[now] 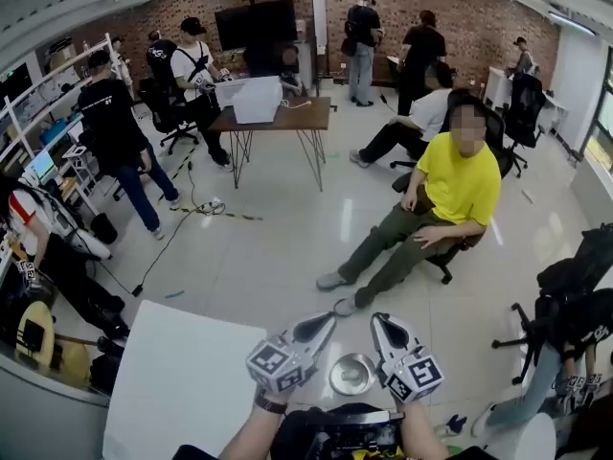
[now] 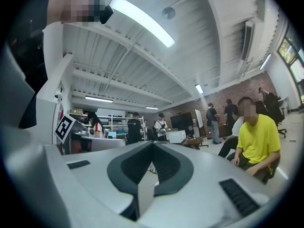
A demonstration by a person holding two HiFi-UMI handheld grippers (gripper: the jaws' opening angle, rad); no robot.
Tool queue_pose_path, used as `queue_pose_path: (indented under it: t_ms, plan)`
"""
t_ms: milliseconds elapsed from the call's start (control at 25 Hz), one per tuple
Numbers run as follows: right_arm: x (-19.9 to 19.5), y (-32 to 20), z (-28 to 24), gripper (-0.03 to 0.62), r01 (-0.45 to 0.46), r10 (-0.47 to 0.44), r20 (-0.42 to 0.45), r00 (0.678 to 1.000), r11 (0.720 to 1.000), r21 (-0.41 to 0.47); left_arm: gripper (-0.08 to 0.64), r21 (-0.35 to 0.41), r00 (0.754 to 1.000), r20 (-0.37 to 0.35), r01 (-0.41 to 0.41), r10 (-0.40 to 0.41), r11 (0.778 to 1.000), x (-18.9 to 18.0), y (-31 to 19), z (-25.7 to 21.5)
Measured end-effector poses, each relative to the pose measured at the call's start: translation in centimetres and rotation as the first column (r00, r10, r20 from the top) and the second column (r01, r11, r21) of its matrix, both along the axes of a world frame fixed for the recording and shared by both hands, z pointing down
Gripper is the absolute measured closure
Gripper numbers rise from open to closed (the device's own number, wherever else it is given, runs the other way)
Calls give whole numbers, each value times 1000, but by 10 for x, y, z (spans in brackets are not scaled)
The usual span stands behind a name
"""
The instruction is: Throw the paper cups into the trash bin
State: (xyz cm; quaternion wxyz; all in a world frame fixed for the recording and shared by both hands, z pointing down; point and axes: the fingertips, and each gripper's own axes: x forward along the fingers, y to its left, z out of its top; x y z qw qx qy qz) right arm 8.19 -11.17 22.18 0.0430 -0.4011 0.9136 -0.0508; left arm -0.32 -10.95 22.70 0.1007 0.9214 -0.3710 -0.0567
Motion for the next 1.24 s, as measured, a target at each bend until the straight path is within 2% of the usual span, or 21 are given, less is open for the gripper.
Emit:
queue_pose_path:
  t_ms: [520, 1040, 1240]
  plan:
    - [-1, 25, 3, 589, -28, 29, -32, 999, 1000, 11, 548, 15, 999, -14, -32, 32, 999, 9, 25, 8]
    - [11, 42, 15, 589, -64, 61, -60, 996, 997, -38, 548, -53, 996, -22, -87, 86, 995, 23, 42, 28]
    - [15, 43, 20, 589, -77, 72, -72, 995, 994, -72, 548, -54, 987, -89, -138, 133, 989, 25, 50, 27]
